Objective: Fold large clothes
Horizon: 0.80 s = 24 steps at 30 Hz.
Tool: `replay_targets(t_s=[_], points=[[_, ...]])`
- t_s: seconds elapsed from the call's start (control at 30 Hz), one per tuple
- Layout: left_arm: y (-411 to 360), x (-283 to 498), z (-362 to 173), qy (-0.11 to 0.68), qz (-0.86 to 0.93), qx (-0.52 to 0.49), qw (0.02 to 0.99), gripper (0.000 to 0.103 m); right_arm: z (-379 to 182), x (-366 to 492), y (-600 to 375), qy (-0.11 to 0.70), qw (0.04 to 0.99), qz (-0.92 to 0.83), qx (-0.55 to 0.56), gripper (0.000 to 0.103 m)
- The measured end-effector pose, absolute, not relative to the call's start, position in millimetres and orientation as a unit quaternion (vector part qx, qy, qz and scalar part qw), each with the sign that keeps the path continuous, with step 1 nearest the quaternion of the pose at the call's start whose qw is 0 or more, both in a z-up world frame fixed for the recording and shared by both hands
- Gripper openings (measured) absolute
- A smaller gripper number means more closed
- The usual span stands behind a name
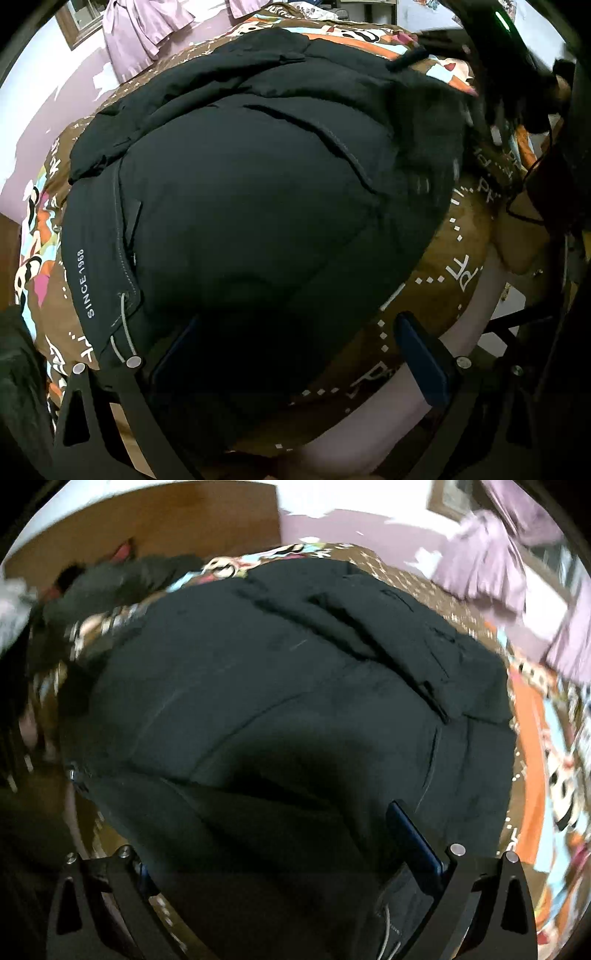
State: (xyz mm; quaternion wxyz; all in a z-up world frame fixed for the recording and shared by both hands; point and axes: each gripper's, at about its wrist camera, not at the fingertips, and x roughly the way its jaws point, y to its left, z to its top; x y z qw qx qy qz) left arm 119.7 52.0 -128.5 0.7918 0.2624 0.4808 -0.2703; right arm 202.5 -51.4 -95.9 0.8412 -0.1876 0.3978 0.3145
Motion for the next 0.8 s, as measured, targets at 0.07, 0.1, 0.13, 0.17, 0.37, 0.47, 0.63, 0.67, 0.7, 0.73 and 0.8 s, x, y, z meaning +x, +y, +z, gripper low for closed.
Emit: replay_targets(t_s=[0.07, 0.1, 0.13, 0.17, 0.37, 0.47, 0.63, 0.67, 0.7, 0.73, 0.8], points=[[51.4, 118.6, -129.2, 0.480, -0.266, 0.267, 0.792, 0.100, -88.0, 213.1, -48.7, 0.413, 0.834, 0.321, -0.176, 0.103], [51.4, 117.7, -130.5, 0.479, -0.263, 0.271, 0.792, 0.100, -86.1, 214.4, -47.6, 0.417, 0.831, 0.323, -0.176, 0.103], [51.3, 116.1, -132.3, 0.479, -0.258, 0.277, 0.792, 0.100, -84.5, 216.3, -46.5, 0.421, 0.828, 0.324, -0.177, 0.103], [52.8, 115.4, -134.4, 0.479, -0.254, 0.281, 0.792, 0.100, -83.4, 218.8, -46.5, 0.426, 0.826, 0.325, -0.176, 0.103], [54.4, 116.6, -143.3, 0.472, -0.226, 0.318, 0.791, 0.100, -76.3, 224.2, -53.7, 0.442, 0.827, 0.325, -0.120, 0.103], [51.7, 115.4, -146.8, 0.455, -0.204, 0.350, 0.793, 0.100, -72.1, 223.7, -57.0, 0.434, 0.834, 0.325, -0.108, 0.103], [55.7, 115.1, -136.9, 0.422, -0.197, 0.358, 0.809, 0.078, -64.3, 221.1, -64.6, 0.412, 0.844, 0.325, -0.107, 0.103], [57.5, 116.1, -134.0, 0.413, -0.191, 0.361, 0.814, 0.069, -63.7, 219.9, -65.9, 0.409, 0.846, 0.325, -0.107, 0.103], [58.8, 116.3, -131.9, 0.407, -0.186, 0.361, 0.818, 0.054, -63.1, 219.5, -67.8, 0.407, 0.847, 0.325, -0.108, 0.103], [61.3, 117.7, -128.5, 0.403, -0.185, 0.355, 0.823, 0.044, -62.5, 217.6, -68.9, 0.404, 0.848, 0.325, -0.109, 0.103], [66.0, 118.3, -117.1, 0.389, -0.189, 0.337, 0.836, 0.033, -62.2, 215.0, -71.8, 0.400, 0.851, 0.323, -0.110, 0.103]])
